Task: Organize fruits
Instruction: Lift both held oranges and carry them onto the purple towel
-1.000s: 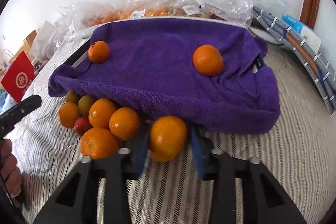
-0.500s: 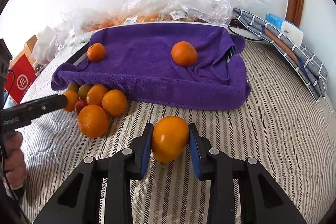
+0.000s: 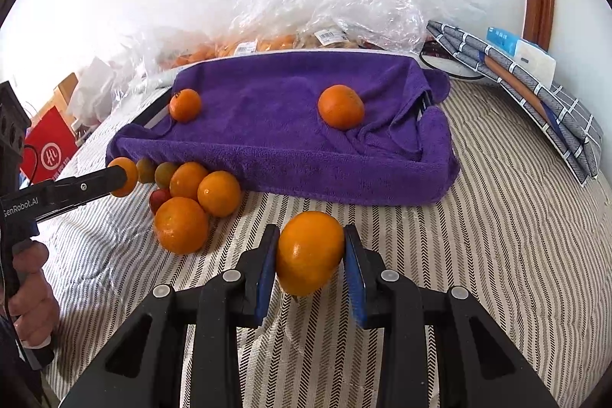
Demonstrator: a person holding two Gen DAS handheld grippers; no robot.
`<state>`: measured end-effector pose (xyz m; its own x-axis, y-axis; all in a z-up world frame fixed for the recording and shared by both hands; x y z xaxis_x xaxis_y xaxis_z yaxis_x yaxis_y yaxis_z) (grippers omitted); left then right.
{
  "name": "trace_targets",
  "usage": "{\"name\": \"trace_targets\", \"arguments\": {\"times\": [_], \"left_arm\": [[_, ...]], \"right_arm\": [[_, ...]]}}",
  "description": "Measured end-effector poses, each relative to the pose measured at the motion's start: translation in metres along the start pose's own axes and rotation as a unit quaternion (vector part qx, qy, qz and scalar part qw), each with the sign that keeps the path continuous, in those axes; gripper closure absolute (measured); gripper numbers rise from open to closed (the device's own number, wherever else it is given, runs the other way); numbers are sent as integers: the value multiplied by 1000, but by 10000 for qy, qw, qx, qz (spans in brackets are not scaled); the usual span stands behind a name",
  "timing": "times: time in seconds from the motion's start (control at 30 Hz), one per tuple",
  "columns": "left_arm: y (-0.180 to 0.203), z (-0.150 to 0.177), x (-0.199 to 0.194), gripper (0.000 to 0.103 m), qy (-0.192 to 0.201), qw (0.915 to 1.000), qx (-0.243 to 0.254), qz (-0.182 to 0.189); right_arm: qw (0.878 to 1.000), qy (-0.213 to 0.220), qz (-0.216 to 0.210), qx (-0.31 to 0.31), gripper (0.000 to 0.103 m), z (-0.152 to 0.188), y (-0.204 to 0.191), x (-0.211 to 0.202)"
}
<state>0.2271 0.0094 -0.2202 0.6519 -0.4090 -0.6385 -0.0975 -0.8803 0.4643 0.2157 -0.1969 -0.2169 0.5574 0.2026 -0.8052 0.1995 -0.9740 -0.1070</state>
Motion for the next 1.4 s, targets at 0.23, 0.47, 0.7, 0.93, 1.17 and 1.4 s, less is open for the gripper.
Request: {"name": "trace_targets", "arguments": {"times": [0.23,0.47,0.7,0.93,1.17,1.4], "left_arm": [[-6,-9,-8,70,230,9996,-134,-80],[-8,-14,-18,70,395,9990,-201,6],[1,-41,-33,70,601,9980,-95,-146],[7,-89,-29,70,992,9942,152,-379],[-4,-103,5,70,983,9921,271,-730],[-19,-85,27,70,565,9953,190,-768]], "right_arm": [[9998,125,-92,160,70,-1,6,-6],[9988,39,-91,483,70,-1,16,-9],[9983,341,174,451,70,-28,19,-41],[9949,923,116,401,70,-81,13,-52],[9942,1020,122,317,70,-112,12,-15],[9975,522,-51,468,70,-89,24,29]]}}
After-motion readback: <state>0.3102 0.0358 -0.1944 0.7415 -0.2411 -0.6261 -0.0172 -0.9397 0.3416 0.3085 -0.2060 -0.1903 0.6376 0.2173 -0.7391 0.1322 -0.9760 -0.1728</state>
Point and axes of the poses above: each gripper's, at about its wrist camera, not at the fingertips, and x roughly the way its jaws point, y to its right, z to its underside, the point moved 10 cm from there along x, roughly the way its jaws point, and after that the axes turned 2 degrees about z, right-handed, at the moved point
